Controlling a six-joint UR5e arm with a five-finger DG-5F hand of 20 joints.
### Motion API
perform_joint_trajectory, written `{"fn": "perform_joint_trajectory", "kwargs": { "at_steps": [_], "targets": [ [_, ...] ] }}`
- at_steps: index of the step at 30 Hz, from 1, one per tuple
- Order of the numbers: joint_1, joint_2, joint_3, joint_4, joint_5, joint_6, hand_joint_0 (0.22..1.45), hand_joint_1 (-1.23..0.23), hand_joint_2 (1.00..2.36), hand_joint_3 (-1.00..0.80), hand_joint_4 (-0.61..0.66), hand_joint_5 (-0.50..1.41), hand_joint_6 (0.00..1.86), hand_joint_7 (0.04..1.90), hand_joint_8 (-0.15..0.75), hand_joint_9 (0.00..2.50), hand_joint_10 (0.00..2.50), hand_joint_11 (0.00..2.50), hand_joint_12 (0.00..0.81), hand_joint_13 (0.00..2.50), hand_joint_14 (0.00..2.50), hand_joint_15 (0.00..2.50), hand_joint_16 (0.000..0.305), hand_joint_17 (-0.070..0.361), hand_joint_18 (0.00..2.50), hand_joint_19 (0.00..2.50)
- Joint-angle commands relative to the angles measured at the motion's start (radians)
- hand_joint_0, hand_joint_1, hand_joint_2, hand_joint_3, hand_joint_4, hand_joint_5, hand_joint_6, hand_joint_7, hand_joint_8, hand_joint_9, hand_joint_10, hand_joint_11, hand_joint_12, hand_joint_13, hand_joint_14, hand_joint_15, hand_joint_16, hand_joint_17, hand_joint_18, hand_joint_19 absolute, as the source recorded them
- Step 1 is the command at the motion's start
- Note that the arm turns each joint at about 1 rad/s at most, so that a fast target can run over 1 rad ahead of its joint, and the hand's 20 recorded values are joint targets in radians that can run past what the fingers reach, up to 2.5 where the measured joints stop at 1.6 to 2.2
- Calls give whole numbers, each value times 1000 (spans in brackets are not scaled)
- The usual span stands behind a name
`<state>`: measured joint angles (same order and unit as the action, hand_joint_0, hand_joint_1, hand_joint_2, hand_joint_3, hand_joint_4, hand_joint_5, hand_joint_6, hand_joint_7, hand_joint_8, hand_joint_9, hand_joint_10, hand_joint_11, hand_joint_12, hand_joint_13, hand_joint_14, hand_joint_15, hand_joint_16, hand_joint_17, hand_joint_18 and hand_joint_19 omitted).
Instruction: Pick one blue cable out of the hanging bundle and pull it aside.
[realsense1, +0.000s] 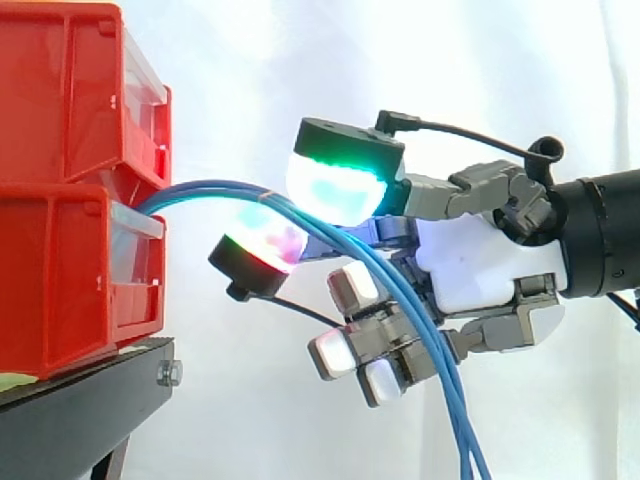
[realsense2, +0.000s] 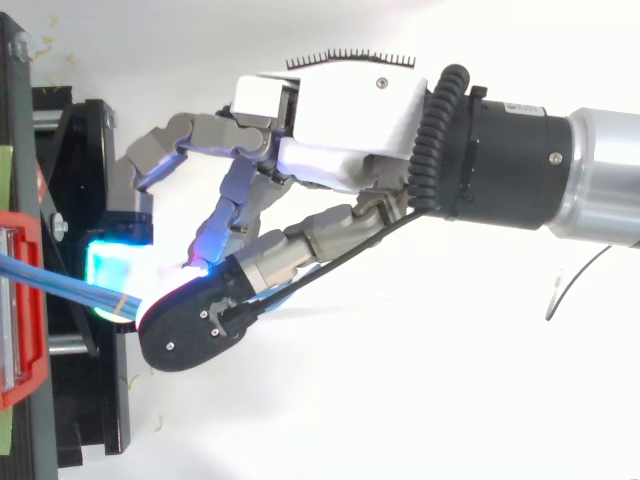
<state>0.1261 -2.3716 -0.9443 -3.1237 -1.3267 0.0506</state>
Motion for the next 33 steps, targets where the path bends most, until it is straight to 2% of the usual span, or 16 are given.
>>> {"fn": "perform_joint_trajectory", "kwargs": {
  "at_steps": [1,4,6,16,24,28,33],
  "targets": [
    [0,0,-1,1,0,0,775,-998,1000,-500,-324,-56,919,891,181,1275,24,540,291,971,24,557,40,89,844,695],
    [0,0,1,1,1,0,788,-1017,1000,-500,-413,-50,918,891,132,1321,21,498,264,987,23,544,36,80,848,690],
    [0,0,1,1,0,0,789,-1019,1000,-500,-424,-49,919,877,124,1333,21,498,262,990,25,549,35,79,851,689],
    [0,0,-1,-4,0,0,657,-1002,1000,-500,-200,-47,901,836,161,1301,24,508,286,979,26,565,37,83,845,706],
    [-3,0,-1,-6,-2,0,530,-933,1000,-500,-182,-44,876,874,167,1321,20,481,304,989,23,561,41,91,859,721],
    [-2,0,-1,-4,-2,0,474,-849,1000,-500,-184,-39,860,851,172,1338,19,463,321,1007,24,552,46,103,887,707],
    [-2,0,-1,-6,0,0,486,-742,1000,-500,-204,-33,841,878,167,1346,22,463,320,1010,24,556,45,102,879,727]
  ]
}}
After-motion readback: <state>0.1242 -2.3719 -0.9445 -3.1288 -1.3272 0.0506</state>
